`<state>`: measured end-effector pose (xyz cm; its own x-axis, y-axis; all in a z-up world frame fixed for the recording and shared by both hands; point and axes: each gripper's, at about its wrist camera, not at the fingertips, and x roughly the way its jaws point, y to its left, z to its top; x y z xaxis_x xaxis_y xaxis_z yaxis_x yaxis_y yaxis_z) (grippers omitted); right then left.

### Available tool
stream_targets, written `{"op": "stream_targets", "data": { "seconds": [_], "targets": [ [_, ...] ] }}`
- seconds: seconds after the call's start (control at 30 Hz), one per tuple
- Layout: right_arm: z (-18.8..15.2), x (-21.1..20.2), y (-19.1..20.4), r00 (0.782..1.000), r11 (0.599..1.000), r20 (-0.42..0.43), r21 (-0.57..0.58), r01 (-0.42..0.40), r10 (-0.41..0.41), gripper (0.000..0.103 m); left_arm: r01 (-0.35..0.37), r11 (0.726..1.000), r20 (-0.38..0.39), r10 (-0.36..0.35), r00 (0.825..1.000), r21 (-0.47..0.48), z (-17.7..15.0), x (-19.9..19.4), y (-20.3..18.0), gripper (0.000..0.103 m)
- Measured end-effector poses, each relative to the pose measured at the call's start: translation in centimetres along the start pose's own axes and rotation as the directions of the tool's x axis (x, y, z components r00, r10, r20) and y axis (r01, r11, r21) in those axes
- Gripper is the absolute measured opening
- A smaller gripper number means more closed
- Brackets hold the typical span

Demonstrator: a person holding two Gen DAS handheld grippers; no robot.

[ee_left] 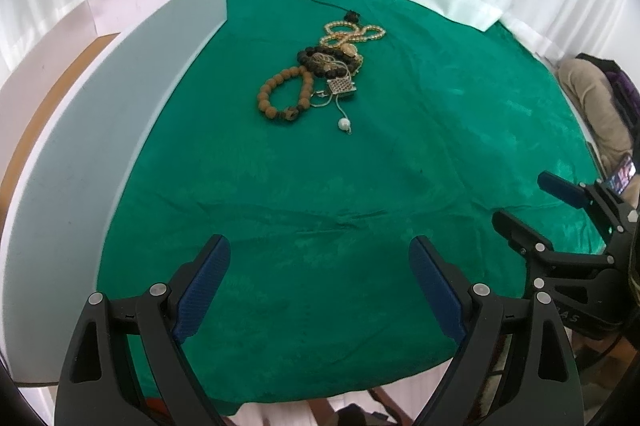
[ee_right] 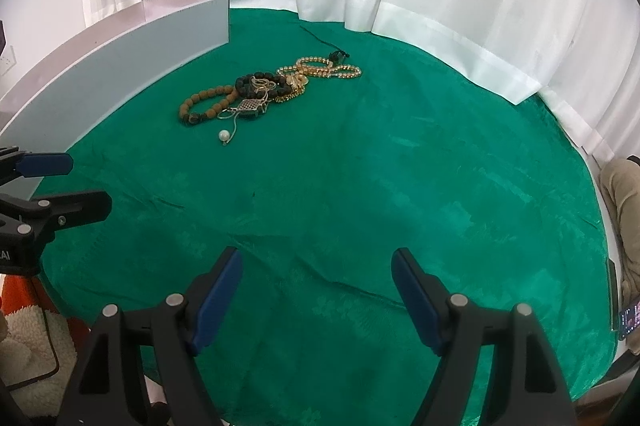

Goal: Organize jewelry
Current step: 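Move both tools back over the remaining jewelry on the cloth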

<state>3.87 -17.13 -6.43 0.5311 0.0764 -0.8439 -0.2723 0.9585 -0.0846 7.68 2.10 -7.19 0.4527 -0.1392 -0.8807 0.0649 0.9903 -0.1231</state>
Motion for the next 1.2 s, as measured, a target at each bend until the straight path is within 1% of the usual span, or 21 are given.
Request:
{"op": "stream_targets", "data": {
  "seconds": [0.47, 0.57, 0.73, 0.83, 0.93, 1.03, 1.13, 1.17, 1.2],
  "targets": [
    [-0.1, 0.7, -0.3, 1.0, 1.0, -0.017, 0.008, -0.014, 0.014, 0.078, -0.001, 1.0, -0.027, 0.001, 1.0, -0.015, 0.2, 1.0, 0.3, 0.092],
    [-0.2, 0.6, -0.5, 1.0, 1.0, -0.012, 0.017, -0.014, 0.014, 0.078, 0.023, 0.999, -0.027, -0.024, 0.999, -0.045, 0.5, 1.2, 1.1, 0.092],
    [-0.4, 1.1, -0.8, 0.999, 0.999, -0.025, 0.027, -0.019, 0.019, 0.078, 0.028, 0.994, -0.013, -0.03, 0.999, -0.105, 1.5, 1.5, 3.0, 0.092],
    [-0.3, 1.1, -0.7, 0.999, 0.999, -0.026, 0.024, -0.022, 0.023, 0.078, 0.054, 0.99, -0.001, -0.055, 0.998, -0.127, 3.1, 2.0, 3.9, 0.092],
    [-0.4, 0.9, -0.7, 0.999, 0.999, -0.021, 0.026, -0.024, 0.024, 0.078, 0.06, 0.992, 0.015, -0.059, 0.998, -0.114, 5.0, 2.6, 3.9, 0.092],
    [-0.6, 1.0, -0.9, 0.999, 0.999, -0.024, 0.031, -0.022, 0.022, 0.078, 0.074, 0.995, 0.029, -0.072, 0.997, -0.072, 7.4, 3.4, 3.2, 0.091],
    [-0.6, 1.1, -1.2, 0.999, 0.999, -0.026, 0.039, -0.019, 0.02, 0.078, 0.117, 0.993, 0.036, -0.116, 0.993, -0.031, 9.9, 4.6, 2.6, 0.091],
    [-0.6, 1.1, -1.3, 0.999, 0.999, -0.025, 0.042, -0.019, 0.02, 0.078, 0.12, 0.993, 0.028, -0.12, 0.992, -0.017, 10.9, 5.3, 2.4, 0.09],
    [-0.6, 1.0, -1.5, 1.0, 0.999, -0.024, 0.043, -0.019, 0.02, 0.078, 0.105, 0.994, 0.017, -0.105, 0.994, -0.004, 11.5, 5.8, 2.2, 0.089]
  ]
}}
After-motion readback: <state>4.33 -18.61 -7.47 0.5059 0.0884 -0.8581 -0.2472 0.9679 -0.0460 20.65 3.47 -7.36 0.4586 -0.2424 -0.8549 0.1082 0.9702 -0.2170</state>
